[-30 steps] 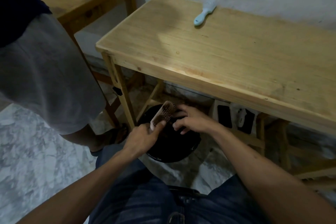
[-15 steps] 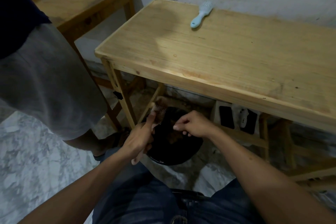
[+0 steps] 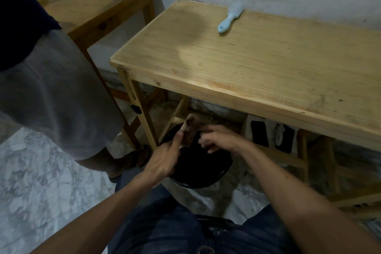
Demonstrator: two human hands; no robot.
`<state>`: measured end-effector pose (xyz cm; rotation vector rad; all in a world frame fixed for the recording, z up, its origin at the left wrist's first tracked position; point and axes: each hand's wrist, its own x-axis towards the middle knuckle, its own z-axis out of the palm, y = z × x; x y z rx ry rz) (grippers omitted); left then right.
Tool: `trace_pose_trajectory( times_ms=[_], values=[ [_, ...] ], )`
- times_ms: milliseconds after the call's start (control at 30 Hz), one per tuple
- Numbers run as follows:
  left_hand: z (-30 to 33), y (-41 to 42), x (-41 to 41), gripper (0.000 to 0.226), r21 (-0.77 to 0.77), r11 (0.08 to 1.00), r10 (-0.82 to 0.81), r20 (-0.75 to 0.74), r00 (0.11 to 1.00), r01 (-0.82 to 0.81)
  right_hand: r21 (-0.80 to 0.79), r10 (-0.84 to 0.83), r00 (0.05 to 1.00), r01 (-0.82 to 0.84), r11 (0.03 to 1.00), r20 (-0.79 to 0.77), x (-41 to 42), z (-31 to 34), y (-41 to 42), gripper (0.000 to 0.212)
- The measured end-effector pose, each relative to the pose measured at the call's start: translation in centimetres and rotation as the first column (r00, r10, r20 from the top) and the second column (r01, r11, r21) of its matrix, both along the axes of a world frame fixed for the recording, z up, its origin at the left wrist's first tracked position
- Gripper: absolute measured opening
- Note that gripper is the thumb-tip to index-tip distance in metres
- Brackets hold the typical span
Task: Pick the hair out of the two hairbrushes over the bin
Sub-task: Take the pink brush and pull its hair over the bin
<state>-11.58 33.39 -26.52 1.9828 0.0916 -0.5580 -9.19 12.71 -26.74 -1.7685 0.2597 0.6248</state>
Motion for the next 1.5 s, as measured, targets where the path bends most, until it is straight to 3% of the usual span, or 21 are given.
trace_pose_trajectory(
  times_ms=[67, 133, 200, 333, 500, 633, 700, 800, 867, 1000, 1100, 1233, 1367, 1500],
  values=[
    [-0.2, -0.2, -0.1, 0.075, 0.015, 1.0, -0.024, 0.019, 1.0, 0.024, 0.057, 0.061, 0.998, -0.06, 0.997, -0.016, -0.4, 0.1, 0.5, 0.013],
    [-0.5, -0.4, -0.1, 0.073, 0.03, 0.999, -0.032, 0.038, 0.999, 0.031, -0.038, 0.095, 0.995, -0.093, 0.995, 0.039, -0.7, 0.0, 0.6, 0.008],
    [-0.5, -0.4, 0.0, 0.071, 0.043, 0.999, -0.012, 0.041, 0.999, 0.01, -0.115, 0.064, 0.993, -0.053, 0.992, 0.096, -0.7, -0.2, 0.2, 0.007],
    [-1.0, 0.3, 0.2, 0.069, 0.041, 0.998, 0.042, 0.037, 0.998, -0.044, -0.11, -0.082, 0.985, 0.099, 0.989, 0.15, -0.2, -0.5, -0.9, 0.012],
    [-2.7, 2.1, 0.8, 0.087, 0.04, 0.984, 0.176, -0.034, 0.984, -0.175, -0.054, -0.314, 0.939, 0.324, 0.945, 0.139, 0.5, -1.1, -2.8, 0.009],
    [-2.3, 2.2, 0.6, 0.083, 0.062, 0.985, 0.159, 0.002, 0.987, -0.159, -0.122, -0.21, 0.971, 0.223, 0.967, 0.111, 0.3, -1.2, -3.4, 0.01],
    [-2.0, 1.6, 0.1, 0.083, 0.044, 0.99, 0.133, 0.026, 0.991, -0.134, -0.161, -0.128, 0.987, 0.143, 0.976, 0.097, 0.0, -1.3, -3.0, 0.024],
    [-1.7, 0.7, -0.3, 0.098, 0.047, 0.993, 0.106, 0.039, 0.994, -0.107, -0.219, -0.058, 0.998, 0.065, 0.974, 0.036, -0.3, -0.9, -1.6, 0.063],
    [-1.7, 0.4, -0.3, 0.103, 0.07, 0.994, 0.078, 0.068, 0.995, -0.083, -0.187, -0.042, 0.998, 0.051, 0.981, 0.054, -0.3, -0.5, -0.6, 0.072],
    [-1.3, -0.3, -0.7, 0.08, 0.182, 0.983, -0.038, 0.178, 0.983, 0.005, 0.032, -0.076, 0.994, 0.073, 0.997, 0.074, 0.0, -0.3, 0.6, 0.039],
    [-1.4, -0.6, -0.8, 0.068, 0.265, 0.964, -0.049, 0.244, 0.969, -0.018, 0.016, -0.12, 0.985, 0.119, 0.993, 0.124, 0.0, -0.3, 0.7, 0.016],
    [-2.2, 0.0, 0.0, 0.086, 0.275, 0.96, -0.01, 0.198, 0.98, -0.046, -0.057, -0.249, 0.956, 0.26, 0.964, 0.157, 0.1, -0.4, -0.2, 0.014],
    [-2.8, 1.4, 0.5, 0.085, 0.2, 0.965, 0.14, 0.143, 0.98, -0.167, -0.069, -0.323, 0.934, 0.336, 0.939, 0.154, 0.0, -0.4, -1.5, 0.016],
    [-2.9, 1.5, 0.5, 0.087, 0.193, 0.969, 0.127, 0.144, 0.981, -0.154, -0.088, -0.319, 0.942, 0.328, 0.941, 0.104, -0.4, -0.8, -2.5, 0.02]
  ],
)
